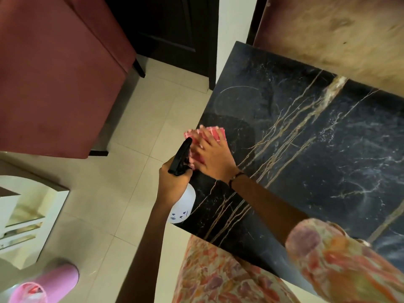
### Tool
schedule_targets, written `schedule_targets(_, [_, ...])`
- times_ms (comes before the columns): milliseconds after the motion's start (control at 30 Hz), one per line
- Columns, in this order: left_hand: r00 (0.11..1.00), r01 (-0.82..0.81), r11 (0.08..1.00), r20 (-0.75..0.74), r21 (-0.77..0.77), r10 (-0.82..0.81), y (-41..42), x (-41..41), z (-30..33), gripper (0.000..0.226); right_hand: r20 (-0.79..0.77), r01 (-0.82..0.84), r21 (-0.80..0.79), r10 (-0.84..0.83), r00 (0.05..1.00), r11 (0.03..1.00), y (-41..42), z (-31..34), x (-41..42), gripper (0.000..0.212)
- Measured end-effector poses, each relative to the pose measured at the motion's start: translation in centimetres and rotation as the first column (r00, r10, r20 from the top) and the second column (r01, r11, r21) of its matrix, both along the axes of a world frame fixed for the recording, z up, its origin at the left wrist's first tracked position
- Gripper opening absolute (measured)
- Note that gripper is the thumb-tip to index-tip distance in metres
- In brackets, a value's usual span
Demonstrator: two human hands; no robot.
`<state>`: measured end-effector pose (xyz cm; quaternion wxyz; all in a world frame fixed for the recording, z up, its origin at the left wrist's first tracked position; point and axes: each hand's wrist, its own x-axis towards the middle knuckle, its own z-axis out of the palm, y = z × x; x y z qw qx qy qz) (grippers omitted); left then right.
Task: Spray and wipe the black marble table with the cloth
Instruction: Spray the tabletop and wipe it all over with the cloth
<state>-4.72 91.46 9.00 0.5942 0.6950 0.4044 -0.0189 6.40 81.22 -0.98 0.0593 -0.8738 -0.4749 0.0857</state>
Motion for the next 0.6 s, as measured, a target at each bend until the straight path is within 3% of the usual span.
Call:
schedule_targets(133, [1.000,0.023,1.000,0.013,-0.002,-0.023,-0.2,1.2,0.3,0.031,0.038,-0.097,-0.023,0.098,0.994,0.995,-7.4,-0.9,0.8,0.062])
schedule_targets(267, [0.998,0.059,0.998,0.033,-0.012,-0.059,-0.4,2.5,0.6,0.029,0.071,0.132,-0.070,-0.127,0.989,0.989,-9.0,-0.7,6.4,0.064])
schedule_targets(433, [0.996,0.063,0.998,0.056,0.013,-0.064,-0.8,4.4,0.5,0.035,0.062,0.320,-0.083,-0.316,0.947,0.944,-1.6,0.0,10.5,0.063])
schedule_targets(600, [0.994,0.076,0.997,0.076,0.014,-0.077,-1.5,6.8,0.5,0.031,0.053,0.037,0.020,-0.038,0.998,0.999,-0.3,-0.3,7.5,0.062])
